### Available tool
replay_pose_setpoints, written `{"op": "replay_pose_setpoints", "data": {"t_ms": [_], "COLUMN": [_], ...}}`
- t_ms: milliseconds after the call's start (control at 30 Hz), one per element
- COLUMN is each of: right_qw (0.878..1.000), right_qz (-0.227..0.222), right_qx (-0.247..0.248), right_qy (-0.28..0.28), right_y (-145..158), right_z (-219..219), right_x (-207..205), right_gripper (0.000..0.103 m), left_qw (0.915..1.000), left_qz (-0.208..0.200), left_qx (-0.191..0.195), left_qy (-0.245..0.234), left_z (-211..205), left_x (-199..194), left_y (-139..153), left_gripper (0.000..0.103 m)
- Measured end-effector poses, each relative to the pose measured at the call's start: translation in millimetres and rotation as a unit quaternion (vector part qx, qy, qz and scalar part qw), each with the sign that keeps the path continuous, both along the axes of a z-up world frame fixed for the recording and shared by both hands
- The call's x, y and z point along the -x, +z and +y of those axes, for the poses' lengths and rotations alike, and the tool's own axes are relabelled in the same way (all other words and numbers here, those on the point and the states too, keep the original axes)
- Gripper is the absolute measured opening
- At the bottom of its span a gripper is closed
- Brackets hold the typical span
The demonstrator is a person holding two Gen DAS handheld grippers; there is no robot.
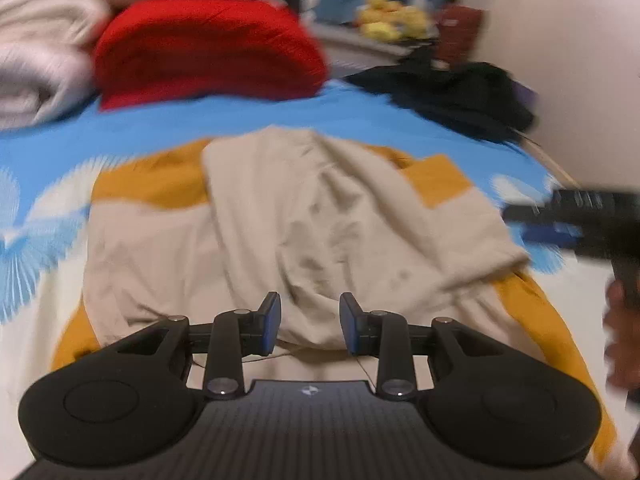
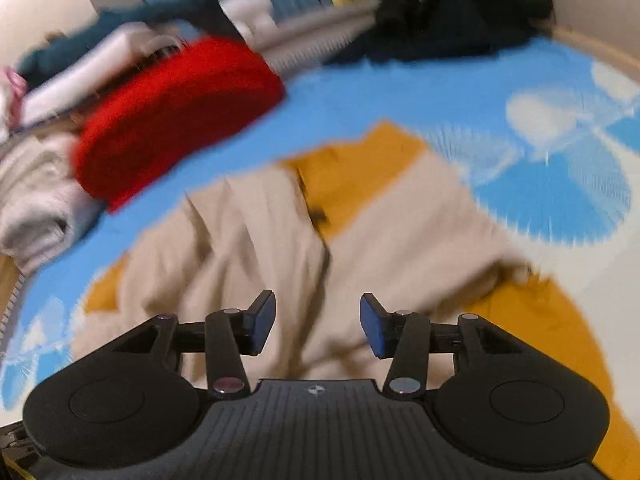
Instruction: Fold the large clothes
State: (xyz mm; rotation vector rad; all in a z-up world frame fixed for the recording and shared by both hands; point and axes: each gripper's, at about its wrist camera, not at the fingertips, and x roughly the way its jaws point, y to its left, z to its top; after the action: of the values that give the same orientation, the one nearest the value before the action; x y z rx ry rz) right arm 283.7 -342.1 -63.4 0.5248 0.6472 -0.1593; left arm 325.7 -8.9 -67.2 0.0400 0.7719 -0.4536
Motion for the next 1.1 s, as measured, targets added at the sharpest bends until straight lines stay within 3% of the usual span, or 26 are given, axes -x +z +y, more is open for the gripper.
{"op": "replay_pose_setpoints", "data": {"t_ms": [67,167,267,367,500,667,733,833,1100], "right_qw": [1.0,0.997,0.996,0.996,0.995,0.99,0.988,0.979,0.967], "right_qz": [-0.019,-0.058,-0.068,-0.045,0.018,0.107,0.131,0.161,0.21], "right_qx": [0.002,0.015,0.042,0.069,0.09,0.071,0.057,0.099,0.122], "right_qy": [0.016,0.04,0.028,0.035,0.047,0.051,0.061,0.079,0.07], "right_y": [15.4,42.8,62.4,64.1,40.5,-3.3,-17.5,-34.8,-57.8], "right_z": [-10.5,-31.5,-57.2,-82.4,-101.9,-108.8,-104.5,-95.1,-90.8], "right_x": [17.6,55.9,102.6,155.2,217.9,269.8,279.5,290.0,302.8], "right_gripper": [0.05,0.05,0.049,0.049,0.049,0.049,0.049,0.048,0.049], "left_qw": [0.998,0.9882,0.9834,0.9841,0.9842,0.9843,0.9862,0.9801,0.9704], "left_qz": [-0.036,-0.081,-0.074,-0.05,-0.02,0.011,0.036,0.065,0.112], "left_qx": [-0.028,-0.079,-0.121,-0.129,-0.147,-0.165,-0.158,-0.188,-0.213], "left_qy": [-0.043,-0.103,-0.114,-0.111,-0.097,-0.06,-0.035,-0.005,0.019], "left_z": [-1.7,4.3,22.7,46.0,80.8,107.9,118.8,131.0,155.5], "left_x": [24.6,74.7,114.3,149.5,192.6,232.5,238.4,247.0,254.7], "left_y": [13.4,20.4,20.6,21.6,13.7,-2.9,-13.7,-34.3,-55.6], "left_gripper": [0.035,0.035,0.035,0.035,0.036,0.036,0.037,0.037,0.041]}}
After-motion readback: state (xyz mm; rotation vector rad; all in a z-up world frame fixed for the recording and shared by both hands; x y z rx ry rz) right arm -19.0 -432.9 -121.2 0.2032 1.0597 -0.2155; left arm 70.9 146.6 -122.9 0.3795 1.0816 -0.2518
